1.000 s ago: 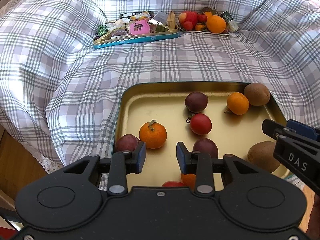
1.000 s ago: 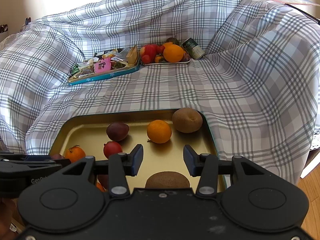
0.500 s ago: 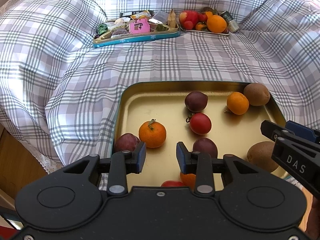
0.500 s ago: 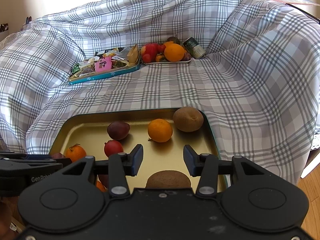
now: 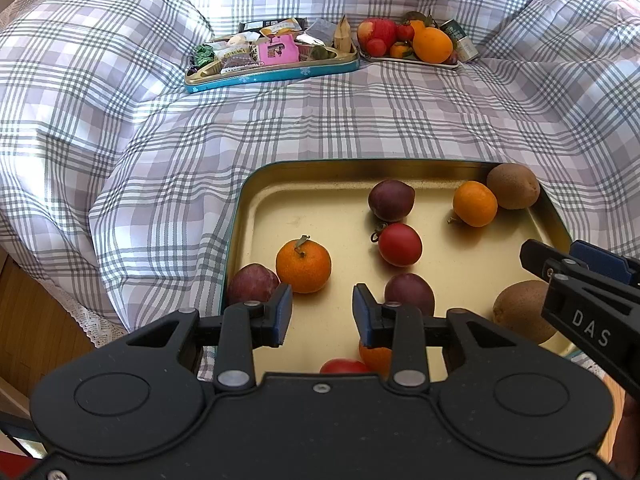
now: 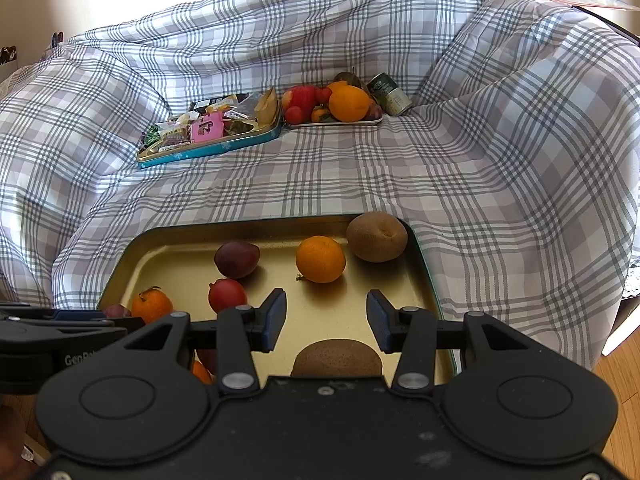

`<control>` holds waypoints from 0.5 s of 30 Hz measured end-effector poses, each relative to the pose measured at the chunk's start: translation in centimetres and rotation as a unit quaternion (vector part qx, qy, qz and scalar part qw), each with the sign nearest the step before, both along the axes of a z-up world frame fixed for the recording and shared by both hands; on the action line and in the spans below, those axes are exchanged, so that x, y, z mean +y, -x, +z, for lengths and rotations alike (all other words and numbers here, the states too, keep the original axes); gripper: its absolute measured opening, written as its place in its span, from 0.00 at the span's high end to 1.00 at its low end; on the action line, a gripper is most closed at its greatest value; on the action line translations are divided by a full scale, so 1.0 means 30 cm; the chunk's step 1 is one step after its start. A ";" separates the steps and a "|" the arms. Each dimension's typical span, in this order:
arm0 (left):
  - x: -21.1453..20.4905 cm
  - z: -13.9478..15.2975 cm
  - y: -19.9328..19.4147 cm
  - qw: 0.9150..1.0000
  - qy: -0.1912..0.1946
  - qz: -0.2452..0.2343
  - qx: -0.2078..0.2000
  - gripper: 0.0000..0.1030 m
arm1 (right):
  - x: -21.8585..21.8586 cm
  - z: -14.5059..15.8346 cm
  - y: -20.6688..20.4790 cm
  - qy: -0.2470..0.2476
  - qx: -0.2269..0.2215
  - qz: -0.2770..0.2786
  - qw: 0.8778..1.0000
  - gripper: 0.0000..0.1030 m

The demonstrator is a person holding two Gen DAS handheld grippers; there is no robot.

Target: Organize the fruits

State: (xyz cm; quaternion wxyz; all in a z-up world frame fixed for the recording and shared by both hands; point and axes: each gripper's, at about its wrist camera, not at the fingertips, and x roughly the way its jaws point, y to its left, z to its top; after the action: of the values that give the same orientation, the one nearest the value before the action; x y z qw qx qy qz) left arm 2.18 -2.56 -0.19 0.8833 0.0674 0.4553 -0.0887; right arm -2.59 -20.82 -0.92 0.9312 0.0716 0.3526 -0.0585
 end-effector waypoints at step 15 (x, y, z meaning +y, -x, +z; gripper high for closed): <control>-0.002 -0.005 0.002 1.000 0.000 0.000 0.001 0.58 | 0.001 -0.001 0.001 0.000 0.001 0.000 1.000 0.54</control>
State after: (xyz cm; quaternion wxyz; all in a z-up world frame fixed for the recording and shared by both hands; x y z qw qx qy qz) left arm 2.12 -2.62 -0.32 0.8828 0.0676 0.4562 -0.0892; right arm -2.63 -20.79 -0.96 0.9309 0.0717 0.3533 -0.0586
